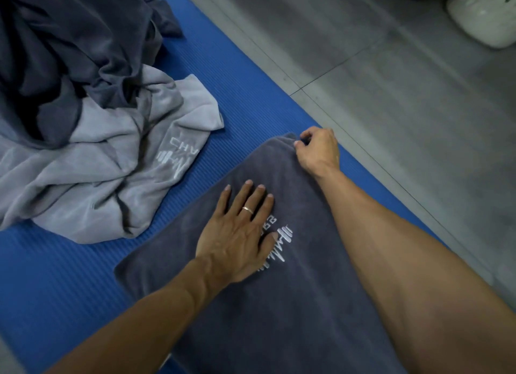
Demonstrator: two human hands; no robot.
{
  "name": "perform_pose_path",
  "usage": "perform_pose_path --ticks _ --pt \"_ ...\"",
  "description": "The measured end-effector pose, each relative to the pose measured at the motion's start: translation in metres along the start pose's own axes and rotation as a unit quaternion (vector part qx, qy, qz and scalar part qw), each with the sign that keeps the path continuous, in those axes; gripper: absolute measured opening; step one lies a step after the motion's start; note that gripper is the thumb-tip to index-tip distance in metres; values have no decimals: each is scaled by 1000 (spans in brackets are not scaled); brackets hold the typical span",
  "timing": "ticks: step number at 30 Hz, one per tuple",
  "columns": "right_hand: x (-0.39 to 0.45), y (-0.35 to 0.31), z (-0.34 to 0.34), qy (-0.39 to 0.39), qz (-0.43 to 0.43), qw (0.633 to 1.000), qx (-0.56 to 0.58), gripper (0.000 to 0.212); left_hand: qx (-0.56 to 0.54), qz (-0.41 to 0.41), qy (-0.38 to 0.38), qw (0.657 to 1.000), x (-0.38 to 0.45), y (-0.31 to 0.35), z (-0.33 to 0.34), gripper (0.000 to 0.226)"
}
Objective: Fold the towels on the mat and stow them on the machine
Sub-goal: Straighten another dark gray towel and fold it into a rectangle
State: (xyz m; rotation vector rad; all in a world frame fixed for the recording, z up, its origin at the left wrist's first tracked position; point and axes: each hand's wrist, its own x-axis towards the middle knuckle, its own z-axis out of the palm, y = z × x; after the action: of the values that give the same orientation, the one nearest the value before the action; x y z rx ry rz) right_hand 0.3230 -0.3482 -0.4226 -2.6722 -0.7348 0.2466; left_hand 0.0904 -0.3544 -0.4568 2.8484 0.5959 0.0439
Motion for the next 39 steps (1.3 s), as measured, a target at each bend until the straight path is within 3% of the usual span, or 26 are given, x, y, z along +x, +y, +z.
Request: perform_pose_path --ticks 7,9,12,13,15,18,20,23,27,30,33,36,39 --pt "19 -9 2 27 -33 998 -55 5 -22 -2 3 1000 1 0 -1 69" --pt "14 -13 -2 38 -33 996 -72 18 -25 3 1 1000 2 0 -1 73" --pt "-29 -12 4 131 -106 985 -46 23 -25 -5 0 1000 3 0 1 79" --pt "-47 -9 7 130 -156 978 -35 22 -25 -9 -2 1000 3 1 1 80" --pt "-60 2 14 13 -207 976 -68 33 -23 -8 0 1000 4 0 2 82" --pt "-21 15 10 -105 -93 981 -134 57 -11 -10 -9 1000 4 0 1 83" --pt "-2 18 -1 -86 -30 990 -111 64 2 -11 -25 1000 3 1 -1 83" --pt "-32 28 -16 -12 -55 997 -58 69 -5 -28 -25 999 4 7 -7 83" --pt "-117 79 -28 64 -90 994 -19 35 -13 8 23 1000 30 28 -8 57" --pt "-147 119 -31 -12 -127 986 -112 44 -21 98 7 995 61 48 -3 55" --pt "-124 149 -44 -85 -83 983 -137 55 15 108 -60 992 99 55 0 65" --pt "-115 161 -60 -67 -18 993 -94 53 48 76 -95 991 118 63 1 70" --pt "-162 173 -70 -14 -12 999 -48 51 51 118 -33 991 109 93 4 70"
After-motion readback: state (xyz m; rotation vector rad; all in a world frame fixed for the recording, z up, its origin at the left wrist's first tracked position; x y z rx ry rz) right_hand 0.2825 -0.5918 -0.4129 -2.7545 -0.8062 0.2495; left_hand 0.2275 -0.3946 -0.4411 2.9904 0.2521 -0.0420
